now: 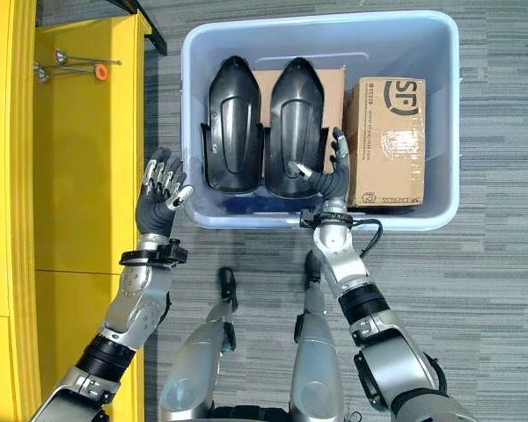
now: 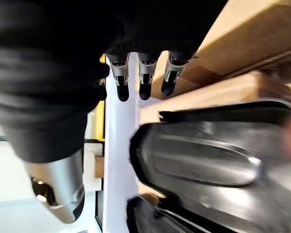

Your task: Move parts from the plastic box to the shelf.

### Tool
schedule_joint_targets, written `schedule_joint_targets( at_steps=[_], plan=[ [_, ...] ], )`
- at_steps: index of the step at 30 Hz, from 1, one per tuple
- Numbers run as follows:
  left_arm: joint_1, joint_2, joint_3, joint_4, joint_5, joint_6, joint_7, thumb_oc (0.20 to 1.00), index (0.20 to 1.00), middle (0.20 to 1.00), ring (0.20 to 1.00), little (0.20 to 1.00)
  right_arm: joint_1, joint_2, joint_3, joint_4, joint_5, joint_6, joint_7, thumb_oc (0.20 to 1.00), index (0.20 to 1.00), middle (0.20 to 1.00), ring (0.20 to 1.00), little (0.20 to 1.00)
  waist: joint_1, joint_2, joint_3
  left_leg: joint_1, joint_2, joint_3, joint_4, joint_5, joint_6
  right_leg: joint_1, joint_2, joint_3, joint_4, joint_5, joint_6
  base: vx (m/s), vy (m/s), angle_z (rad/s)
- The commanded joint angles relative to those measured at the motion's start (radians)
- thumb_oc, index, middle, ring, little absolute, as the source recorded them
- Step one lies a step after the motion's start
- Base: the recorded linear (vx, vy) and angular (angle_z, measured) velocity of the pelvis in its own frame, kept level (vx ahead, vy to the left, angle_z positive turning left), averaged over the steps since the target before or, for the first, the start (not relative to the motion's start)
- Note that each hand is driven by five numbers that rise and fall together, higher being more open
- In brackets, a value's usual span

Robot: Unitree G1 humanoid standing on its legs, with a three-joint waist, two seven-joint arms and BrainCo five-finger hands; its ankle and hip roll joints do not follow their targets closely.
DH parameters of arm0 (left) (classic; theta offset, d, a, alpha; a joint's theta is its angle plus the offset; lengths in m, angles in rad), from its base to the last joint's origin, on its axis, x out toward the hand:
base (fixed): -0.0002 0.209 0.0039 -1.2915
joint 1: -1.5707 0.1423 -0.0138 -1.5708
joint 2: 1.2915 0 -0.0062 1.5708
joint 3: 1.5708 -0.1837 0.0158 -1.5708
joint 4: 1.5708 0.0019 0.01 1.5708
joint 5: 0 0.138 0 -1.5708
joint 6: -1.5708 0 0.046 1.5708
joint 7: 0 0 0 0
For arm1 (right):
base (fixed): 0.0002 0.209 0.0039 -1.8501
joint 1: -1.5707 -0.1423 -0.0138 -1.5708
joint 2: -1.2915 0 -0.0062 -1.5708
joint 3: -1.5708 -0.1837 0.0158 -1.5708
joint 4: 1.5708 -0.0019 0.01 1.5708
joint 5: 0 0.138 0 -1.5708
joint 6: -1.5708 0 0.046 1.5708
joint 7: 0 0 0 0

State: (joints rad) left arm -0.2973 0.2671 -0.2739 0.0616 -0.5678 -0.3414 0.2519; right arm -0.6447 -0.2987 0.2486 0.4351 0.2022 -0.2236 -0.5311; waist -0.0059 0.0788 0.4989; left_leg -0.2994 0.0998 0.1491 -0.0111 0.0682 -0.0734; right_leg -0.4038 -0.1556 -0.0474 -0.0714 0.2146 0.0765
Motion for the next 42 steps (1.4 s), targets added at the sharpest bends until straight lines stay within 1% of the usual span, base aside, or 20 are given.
schedule_joint_targets(
  at_steps=[1,2,6,9,11,17,23,27,35,41,42],
  plan=[
    [0.028,0.015,-0.014,-0.040,0.050,-0.055,0.034,1.000,1.000,1.000,1.000,1.000,0.053,-0.009,-0.003,-0.167,-0.110,-0.056,-0.018,1.000,1.000,1.000,1.000,1.000,-0.022,-0.014,-0.079,-0.054,0.055,-0.002,0.064,-0.009,-0.032,0.016,-0.128,0.021,0.123,-0.078,0.117,0.03,0.020,-0.18],
    [0.028,0.013,-0.010,-0.041,0.056,-0.056,0.037,1.000,1.000,1.000,1.000,1.000,0.078,-0.007,-0.009,-0.215,-0.121,-0.063,-0.012,1.000,1.000,1.000,1.000,1.000,-0.028,-0.016,-0.079,-0.057,0.054,0.000,0.064,-0.010,-0.031,0.012,-0.127,0.023,0.121,-0.078,0.117,0.02,0.004,-0.13],
    [0.033,0.013,-0.004,-0.048,0.061,-0.056,0.040,1.000,1.000,1.000,1.000,1.000,0.108,-0.004,-0.015,-0.266,-0.133,-0.070,-0.005,1.000,1.000,1.000,1.000,1.000,-0.033,-0.019,-0.082,-0.058,0.054,0.000,0.062,-0.011,-0.031,0.008,-0.126,0.025,0.119,-0.077,0.117,0.02,0.003,-0.06],
    [0.041,0.018,0.000,-0.064,0.067,-0.059,0.046,1.000,1.000,1.000,1.000,1.000,0.145,0.002,-0.014,-0.333,-0.147,-0.095,-0.003,1.000,1.000,1.000,1.000,1.000,-0.043,-0.028,-0.083,-0.064,0.056,-0.002,0.065,-0.013,-0.031,0.002,-0.121,0.029,0.118,-0.077,0.115,0.01,-0.015,-0.07],
    [0.039,0.020,-0.002,-0.064,0.067,-0.062,0.051,1.000,1.000,1.000,1.000,1.000,0.147,0.004,-0.007,-0.319,-0.146,-0.096,-0.012,1.000,1.000,1.000,1.000,1.000,-0.045,-0.031,-0.081,-0.069,0.056,-0.004,0.067,-0.015,-0.031,-0.003,-0.119,0.031,0.119,-0.078,0.113,0.00,0.000,0.00],
    [0.038,0.023,-0.001,-0.065,0.066,-0.067,0.056,1.000,1.000,1.000,1.000,1.000,0.134,-0.003,-0.009,-0.292,-0.158,-0.081,-0.028,1.000,1.000,1.000,1.000,1.000,-0.044,-0.028,-0.078,-0.079,0.054,-0.005,0.066,-0.013,-0.033,-0.011,-0.118,0.028,0.118,-0.079,0.110,0.00,-0.002,0.01],
    [0.024,0.026,-0.002,-0.065,0.059,-0.076,0.064,1.000,1.000,1.000,1.000,1.000,0.079,-0.012,0.000,-0.201,-0.151,-0.060,-0.041,1.000,1.000,1.000,1.000,1.000,-0.035,-0.020,-0.066,-0.104,0.051,-0.015,0.077,-0.013,-0.033,-0.025,-0.115,0.026,0.122,-0.079,0.108,-0.01,-0.017,0.02],
    [0.020,0.033,-0.004,-0.072,0.059,-0.081,0.068,1.000,1.000,1.000,1.000,1.000,0.015,-0.020,-0.002,-0.106,-0.157,-0.042,-0.070,1.000,1.000,1.000,1.000,1.000,-0.021,-0.006,-0.060,-0.126,0.049,-0.025,0.085,-0.017,-0.034,-0.044,-0.116,0.020,0.132,-0.085,0.105,-0.02,-0.021,0.12],
    [0.015,0.039,-0.005,-0.078,0.053,-0.086,0.067,1.000,1.000,1.000,1.000,1.000,-0.043,-0.038,-0.004,-0.020,-0.167,-0.020,-0.084,1.000,1.000,1.000,1.000,1.000,-0.008,0.001,-0.055,-0.147,0.045,-0.029,0.084,-0.010,-0.032,-0.063,-0.115,0.015,0.137,-0.083,0.103,0.00,-0.001,0.01],
    [0.012,0.048,-0.014,-0.084,0.043,-0.087,0.062,1.000,1.000,1.000,1.000,1.000,-0.083,-0.044,-0.019,0.069,-0.136,-0.014,-0.103,1.000,1.000,1.000,1.000,1.000,-0.001,0.007,-0.051,-0.155,0.044,-0.035,0.084,-0.013,-0.033,-0.074,-0.112,0.015,0.144,-0.089,0.100,0.00,0.000,0.00],
    [0.016,0.054,-0.019,-0.093,0.039,-0.088,0.058,1.000,1.000,1.000,1.000,1.000,-0.105,-0.048,-0.030,0.116,-0.125,-0.009,-0.119,1.000,1.000,1.000,1.000,1.000,0.004,0.011,-0.050,-0.157,0.042,-0.035,0.082,-0.012,-0.032,-0.077,-0.110,0.015,0.146,-0.090,0.100,0.00,0.000,0.00]
  ],
)
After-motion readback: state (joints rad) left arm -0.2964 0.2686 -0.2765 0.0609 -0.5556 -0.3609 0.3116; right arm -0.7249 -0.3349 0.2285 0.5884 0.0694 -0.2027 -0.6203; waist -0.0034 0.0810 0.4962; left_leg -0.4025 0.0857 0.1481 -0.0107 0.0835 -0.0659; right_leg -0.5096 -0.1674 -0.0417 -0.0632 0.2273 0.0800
